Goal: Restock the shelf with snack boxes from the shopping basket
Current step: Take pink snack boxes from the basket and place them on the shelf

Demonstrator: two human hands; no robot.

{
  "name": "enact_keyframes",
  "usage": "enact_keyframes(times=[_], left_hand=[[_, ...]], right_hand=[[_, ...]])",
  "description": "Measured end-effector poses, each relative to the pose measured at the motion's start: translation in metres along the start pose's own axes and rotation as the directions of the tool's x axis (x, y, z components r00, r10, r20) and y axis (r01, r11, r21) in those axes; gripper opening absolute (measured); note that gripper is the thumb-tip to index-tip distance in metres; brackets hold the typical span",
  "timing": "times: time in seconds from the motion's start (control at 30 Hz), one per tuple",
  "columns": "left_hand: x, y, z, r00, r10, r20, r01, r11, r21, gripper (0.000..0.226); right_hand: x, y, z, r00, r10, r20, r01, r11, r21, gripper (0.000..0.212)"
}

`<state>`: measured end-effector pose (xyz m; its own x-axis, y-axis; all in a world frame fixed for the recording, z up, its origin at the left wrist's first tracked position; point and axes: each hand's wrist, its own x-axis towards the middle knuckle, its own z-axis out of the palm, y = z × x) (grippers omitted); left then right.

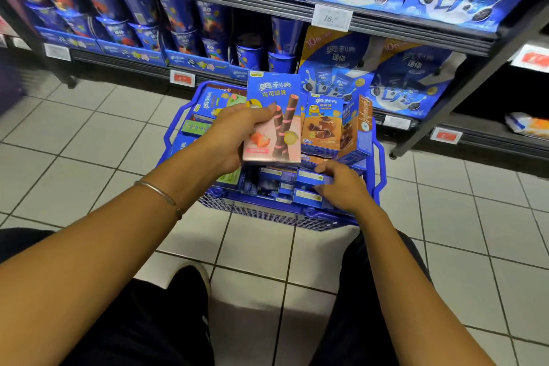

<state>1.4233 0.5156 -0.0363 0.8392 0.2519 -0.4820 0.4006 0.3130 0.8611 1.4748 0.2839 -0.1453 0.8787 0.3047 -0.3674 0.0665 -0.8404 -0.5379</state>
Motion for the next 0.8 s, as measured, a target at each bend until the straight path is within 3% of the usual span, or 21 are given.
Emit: enact_keyframes(times=[0.07,0.13,0.2,0.23,0.3,0.47,0.57,0.67,0.73,0.8], left_hand=[[-0.002,0.001,-0.003,0.998,-0.058,0.01,0.059,0.998,-0.007,0.024],[-0.005,0.003,-0.005,0.996,-0.085,0.006,0.085,0.996,-0.009,0.022],[-0.007,0.003,-0.006,0.997,-0.083,-0.007,0.083,0.997,0.01,0.022],[-0.006,0.004,-0.006,0.997,-0.074,-0.019,0.075,0.997,0.018,0.022],[-0.005,0.004,-0.009,0.998,-0.044,-0.052,0.046,0.999,0.022,0.021],[0.001,0.001,-0.014,0.994,-0.016,-0.109,0.02,0.999,0.038,0.011],[0.0,0.001,-0.016,0.992,0.009,-0.128,-0.004,0.999,0.033,0.012],[-0.001,0.003,-0.016,0.989,0.058,-0.14,-0.053,0.998,0.038,0.01],[-0.003,0.004,-0.013,0.992,0.048,-0.118,-0.045,0.999,0.031,0.013],[-0.005,0.003,-0.008,0.996,0.006,-0.086,-0.006,1.0,0.005,0.021]], right_hand=[[0.002,0.003,0.009,0.998,0.041,-0.05,-0.048,0.985,-0.164,0.035],[0.005,0.004,0.013,0.992,0.051,-0.118,-0.069,0.986,-0.155,0.036],[0.004,0.003,0.01,0.988,0.021,-0.155,-0.026,0.999,-0.025,0.035],[0.002,0.0,0.006,0.985,-0.004,-0.174,0.027,0.991,0.131,0.031],[-0.005,-0.013,-0.004,0.976,-0.018,-0.216,0.117,0.882,0.457,0.023],[-0.014,-0.047,-0.038,0.94,0.053,-0.337,0.237,0.61,0.756,0.024],[-0.021,-0.063,-0.055,0.958,0.088,-0.274,0.224,0.371,0.901,0.011],[-0.026,-0.077,-0.06,0.979,0.055,-0.198,0.19,0.131,0.973,0.016],[-0.027,-0.086,-0.058,0.991,0.026,-0.13,0.129,0.011,0.992,0.014],[-0.028,-0.096,-0.052,0.997,0.026,-0.067,0.068,-0.039,0.997,0.026]])
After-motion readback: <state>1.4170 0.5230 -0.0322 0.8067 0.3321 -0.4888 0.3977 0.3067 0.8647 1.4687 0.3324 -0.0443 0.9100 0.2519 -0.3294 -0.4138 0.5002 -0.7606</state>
